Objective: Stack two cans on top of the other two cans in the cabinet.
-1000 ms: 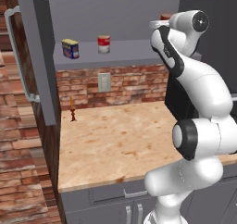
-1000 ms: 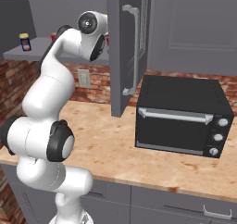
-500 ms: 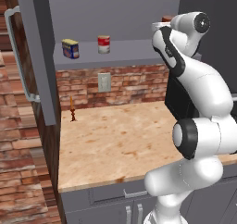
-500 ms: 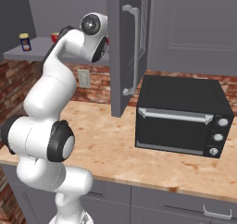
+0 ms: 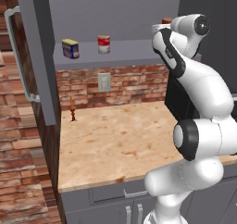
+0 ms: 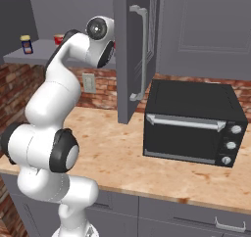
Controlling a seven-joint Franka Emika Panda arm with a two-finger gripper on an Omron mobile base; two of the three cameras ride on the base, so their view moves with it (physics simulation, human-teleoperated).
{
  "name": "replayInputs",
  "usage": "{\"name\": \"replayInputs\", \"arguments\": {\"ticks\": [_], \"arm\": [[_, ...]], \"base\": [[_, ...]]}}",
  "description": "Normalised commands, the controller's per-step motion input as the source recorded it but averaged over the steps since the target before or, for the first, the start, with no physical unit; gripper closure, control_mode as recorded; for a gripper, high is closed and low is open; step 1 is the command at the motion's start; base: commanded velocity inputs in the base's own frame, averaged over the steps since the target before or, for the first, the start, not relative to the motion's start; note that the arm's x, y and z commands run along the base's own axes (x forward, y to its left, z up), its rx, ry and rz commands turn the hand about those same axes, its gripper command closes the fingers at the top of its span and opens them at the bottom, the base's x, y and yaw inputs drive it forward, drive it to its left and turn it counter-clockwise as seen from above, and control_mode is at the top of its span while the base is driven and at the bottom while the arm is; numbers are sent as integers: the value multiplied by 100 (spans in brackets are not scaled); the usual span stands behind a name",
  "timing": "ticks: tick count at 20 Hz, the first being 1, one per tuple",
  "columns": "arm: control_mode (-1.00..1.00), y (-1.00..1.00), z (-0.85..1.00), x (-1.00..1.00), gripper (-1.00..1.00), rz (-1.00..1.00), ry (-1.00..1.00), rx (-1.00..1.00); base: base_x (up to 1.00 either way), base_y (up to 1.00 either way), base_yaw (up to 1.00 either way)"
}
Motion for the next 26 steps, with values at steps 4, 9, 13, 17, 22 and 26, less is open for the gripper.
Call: {"name": "replayInputs", "arguments": {"ticks": [4, 9, 13, 17, 22, 26], "arm": [[-100, 0, 0, 2, 100, 0, 0, 0], [-100, 0, 0, 3, 100, 0, 0, 0], [-100, 0, 0, 5, 100, 0, 1, 0], [-100, 0, 0, 8, 100, 0, 1, 0], [-100, 0, 0, 6, 100, 0, 0, 0], [-100, 0, 0, 6, 100, 0, 1, 0]], "base": [[0, 0, 0], [0, 0, 0], [0, 0, 0], [0, 0, 0], [0, 0, 0], [0, 0, 0]]}}
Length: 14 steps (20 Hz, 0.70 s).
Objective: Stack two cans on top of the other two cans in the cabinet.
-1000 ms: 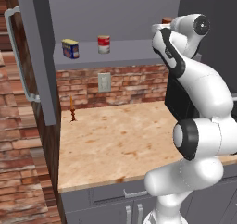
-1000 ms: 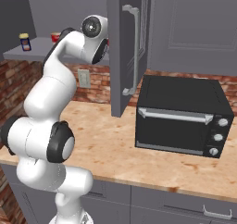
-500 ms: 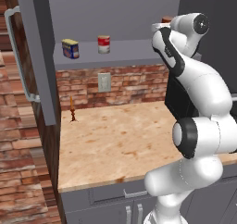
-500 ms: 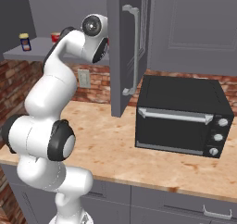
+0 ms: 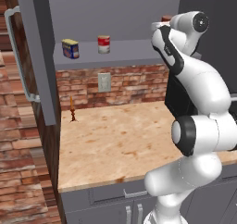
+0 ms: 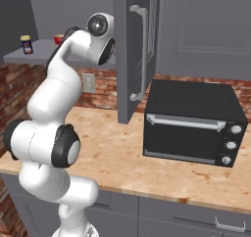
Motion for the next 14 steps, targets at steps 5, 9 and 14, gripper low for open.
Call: {"name": "replayInputs", "arguments": {"ticks": [5, 9, 14], "arm": [[-100, 0, 0, 0, 100, 0, 3, 0], [-100, 0, 0, 0, 100, 0, 4, 0], [-100, 0, 0, 0, 100, 0, 4, 0]], "base": [[0, 0, 0], [0, 0, 0], [0, 0, 0]]}}
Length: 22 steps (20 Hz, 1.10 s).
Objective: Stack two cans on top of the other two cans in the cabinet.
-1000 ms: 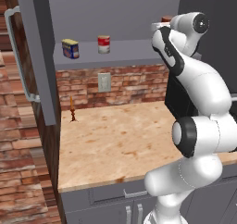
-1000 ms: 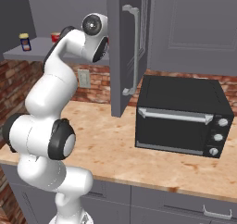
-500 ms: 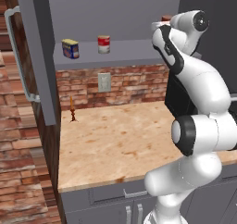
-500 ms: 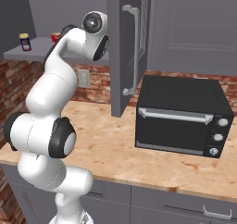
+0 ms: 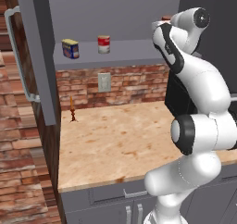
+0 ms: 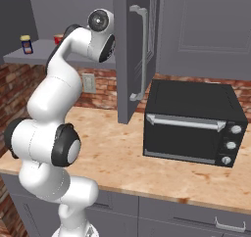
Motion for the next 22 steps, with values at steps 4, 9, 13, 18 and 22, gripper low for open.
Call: {"name": "replayInputs", "arguments": {"ticks": [4, 9, 13, 18, 22], "arm": [[-100, 0, 1, 0, 100, 0, 4, 0], [-100, 0, 1, 0, 100, 0, 4, 0], [-100, 0, 0, 0, 100, 0, 2, 0], [-100, 0, 0, 0, 100, 0, 0, 0], [-100, 0, 3, 0, 100, 0, 0, 0]], "base": [[0, 0, 0], [0, 0, 0], [0, 0, 0], [0, 0, 0], [0, 0, 0]]}}
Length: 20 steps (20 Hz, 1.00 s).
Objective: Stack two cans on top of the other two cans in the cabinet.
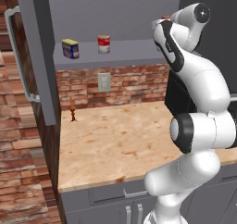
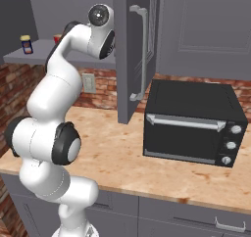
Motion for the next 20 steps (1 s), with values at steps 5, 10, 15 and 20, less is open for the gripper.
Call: {"name": "replayInputs", "arguments": {"ticks": [5, 10, 15, 20], "arm": [[-100, 0, 7, 0, 100, 0, 0, 0], [-100, 0, 7, 0, 100, 0, 0, 0], [-100, 0, 1, 0, 100, 0, 0, 0], [-100, 0, 0, 0, 100, 0, 0, 0]], "base": [[0, 0, 0], [0, 0, 0], [0, 0, 0], [0, 0, 0]]}}
